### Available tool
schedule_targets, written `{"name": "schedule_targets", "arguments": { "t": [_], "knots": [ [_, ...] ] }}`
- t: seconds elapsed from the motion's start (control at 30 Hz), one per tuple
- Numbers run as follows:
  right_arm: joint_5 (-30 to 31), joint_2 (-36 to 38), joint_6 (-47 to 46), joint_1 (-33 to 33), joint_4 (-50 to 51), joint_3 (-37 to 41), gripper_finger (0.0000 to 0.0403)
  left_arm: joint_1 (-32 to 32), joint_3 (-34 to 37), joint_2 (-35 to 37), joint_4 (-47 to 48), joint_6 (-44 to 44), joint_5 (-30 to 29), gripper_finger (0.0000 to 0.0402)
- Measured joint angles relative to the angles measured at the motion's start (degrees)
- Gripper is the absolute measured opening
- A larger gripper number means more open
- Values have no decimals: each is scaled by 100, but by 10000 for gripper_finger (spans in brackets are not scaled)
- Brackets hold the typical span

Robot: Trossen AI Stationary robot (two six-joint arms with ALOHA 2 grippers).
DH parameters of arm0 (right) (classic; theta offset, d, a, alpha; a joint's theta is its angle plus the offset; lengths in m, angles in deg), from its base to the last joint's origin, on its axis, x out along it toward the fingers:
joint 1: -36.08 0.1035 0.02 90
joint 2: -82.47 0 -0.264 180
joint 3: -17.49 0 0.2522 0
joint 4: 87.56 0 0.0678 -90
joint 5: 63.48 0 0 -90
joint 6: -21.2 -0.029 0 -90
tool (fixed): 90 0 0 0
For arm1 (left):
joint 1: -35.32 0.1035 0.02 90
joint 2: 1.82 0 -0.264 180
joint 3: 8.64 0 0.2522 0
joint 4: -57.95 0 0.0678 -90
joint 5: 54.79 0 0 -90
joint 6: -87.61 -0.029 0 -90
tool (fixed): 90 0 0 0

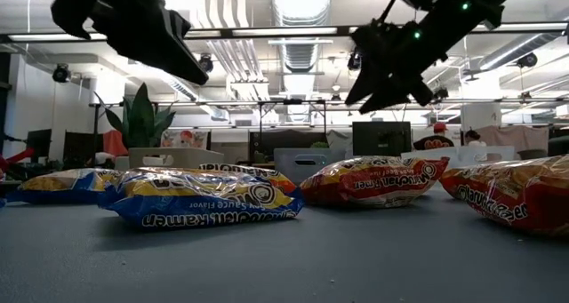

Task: Sort Maruchan noodles
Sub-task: Put the blue noodle pack into the black bin

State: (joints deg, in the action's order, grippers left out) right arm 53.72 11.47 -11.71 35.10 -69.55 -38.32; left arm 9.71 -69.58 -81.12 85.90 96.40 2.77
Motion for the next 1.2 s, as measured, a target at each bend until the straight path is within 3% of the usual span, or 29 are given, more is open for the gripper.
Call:
{"name": "schedule_targets", "arguments": {
  "t": [0.23, 0.33, 0.5, 0.73, 0.87, 0.97, 1.13, 1.2],
  "knots": [
    [-60, -663, -75, -26, -26, -386, 187, 209, 7, -150, 131, 264, 5, 2],
    [-363, -904, 5, -36, -44, -638, 187, 233, 9, -170, 197, 300, 8, 2],
    [-1377, -1151, 398, -57, -10, -1033, 187, 239, 9, -147, 227, 358, 17, 2],
    [-3345, -1248, 430, -55, 228, -1440, 187, 237, 9, -146, 354, 547, 196, 2],
    [-3884, -1246, 149, -55, 469, -1512, 187, 237, 9, -146, 391, 669, 390, 2],
    [-4131, -1268, -295, -57, 514, -1512, 187, 238, 9, -146, 391, 749, 887, 2],
    [-4361, -1505, -944, -25, 570, -1526, 188, 199, 9, -146, 387, 974, 2529, 1],
    [-4491, -1621, -1023, 10, 541, -1617, 193, 120, 9, -146, 365, 1103, 2726, 1]
  ]
}}
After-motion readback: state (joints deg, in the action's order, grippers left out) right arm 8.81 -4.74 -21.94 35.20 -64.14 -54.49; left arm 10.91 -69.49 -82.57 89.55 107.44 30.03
